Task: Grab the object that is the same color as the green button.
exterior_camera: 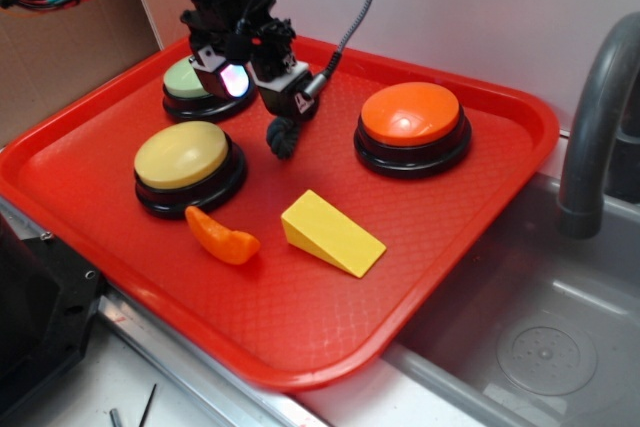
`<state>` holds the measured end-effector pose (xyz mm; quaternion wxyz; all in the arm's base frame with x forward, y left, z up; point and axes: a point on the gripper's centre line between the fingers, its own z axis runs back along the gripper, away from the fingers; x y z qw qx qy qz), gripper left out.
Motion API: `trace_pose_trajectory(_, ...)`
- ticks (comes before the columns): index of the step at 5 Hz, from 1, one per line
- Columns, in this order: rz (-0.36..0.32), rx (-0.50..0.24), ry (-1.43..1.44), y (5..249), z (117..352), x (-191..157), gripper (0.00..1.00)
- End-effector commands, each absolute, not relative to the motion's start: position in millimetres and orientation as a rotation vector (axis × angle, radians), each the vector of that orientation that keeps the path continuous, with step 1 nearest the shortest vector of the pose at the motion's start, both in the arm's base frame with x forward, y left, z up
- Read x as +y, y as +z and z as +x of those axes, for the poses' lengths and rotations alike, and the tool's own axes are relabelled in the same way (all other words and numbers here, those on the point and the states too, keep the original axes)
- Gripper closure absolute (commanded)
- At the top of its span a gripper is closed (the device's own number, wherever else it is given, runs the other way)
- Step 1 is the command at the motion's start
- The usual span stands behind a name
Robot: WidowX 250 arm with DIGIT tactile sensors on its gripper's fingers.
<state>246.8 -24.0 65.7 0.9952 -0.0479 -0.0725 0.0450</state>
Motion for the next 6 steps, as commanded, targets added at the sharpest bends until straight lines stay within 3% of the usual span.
trace_pose_trajectory(1, -0.098, -0.16, 0.047, 58, 257, -30, 0.0)
trace_pose_trajectory(5, -0.072, -0.115, 0.04, 36, 265, -29, 0.0)
trace_pose_trajectory(6, -0.071, -0.109, 0.052, 35, 267, -28, 0.83)
